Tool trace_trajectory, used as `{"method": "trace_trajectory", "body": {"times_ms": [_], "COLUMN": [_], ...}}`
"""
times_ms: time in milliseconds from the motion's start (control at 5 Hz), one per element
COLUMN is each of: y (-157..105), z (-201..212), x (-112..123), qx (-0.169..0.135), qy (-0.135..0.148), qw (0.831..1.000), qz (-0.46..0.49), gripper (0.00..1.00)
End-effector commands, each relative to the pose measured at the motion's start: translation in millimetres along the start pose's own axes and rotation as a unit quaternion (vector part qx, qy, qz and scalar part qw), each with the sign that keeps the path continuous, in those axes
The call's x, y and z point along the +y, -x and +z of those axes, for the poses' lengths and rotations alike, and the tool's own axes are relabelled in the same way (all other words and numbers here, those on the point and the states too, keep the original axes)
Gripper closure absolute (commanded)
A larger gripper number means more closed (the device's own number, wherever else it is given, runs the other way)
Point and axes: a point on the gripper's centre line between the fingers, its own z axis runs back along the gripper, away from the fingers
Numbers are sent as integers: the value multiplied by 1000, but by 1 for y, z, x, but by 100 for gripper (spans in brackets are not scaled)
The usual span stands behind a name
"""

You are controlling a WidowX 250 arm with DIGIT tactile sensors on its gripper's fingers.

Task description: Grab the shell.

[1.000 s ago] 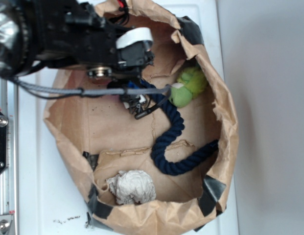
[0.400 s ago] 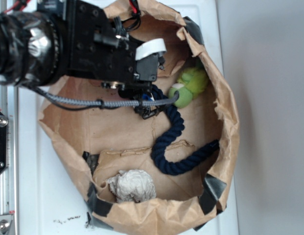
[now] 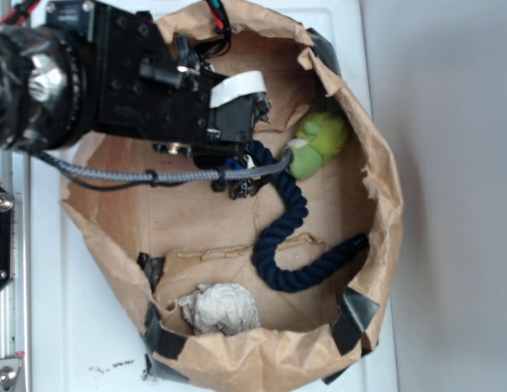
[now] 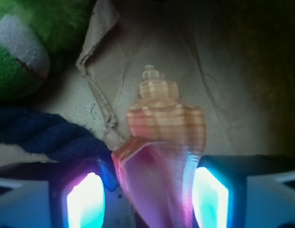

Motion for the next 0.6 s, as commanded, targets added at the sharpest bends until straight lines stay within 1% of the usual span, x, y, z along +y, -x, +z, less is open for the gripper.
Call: {"method": "trace_trajectory", "body": {"times_ms": [0,200,400], "y": [-8,-7,-11], "z": [17,18,28], "x": [-3,-2,3], "qx": [-20,-18,-8], "qy": [1,3,16], "qw": [1000,1000,1000], "qz": [1,1,2], "gripper": [100,100,100]}}
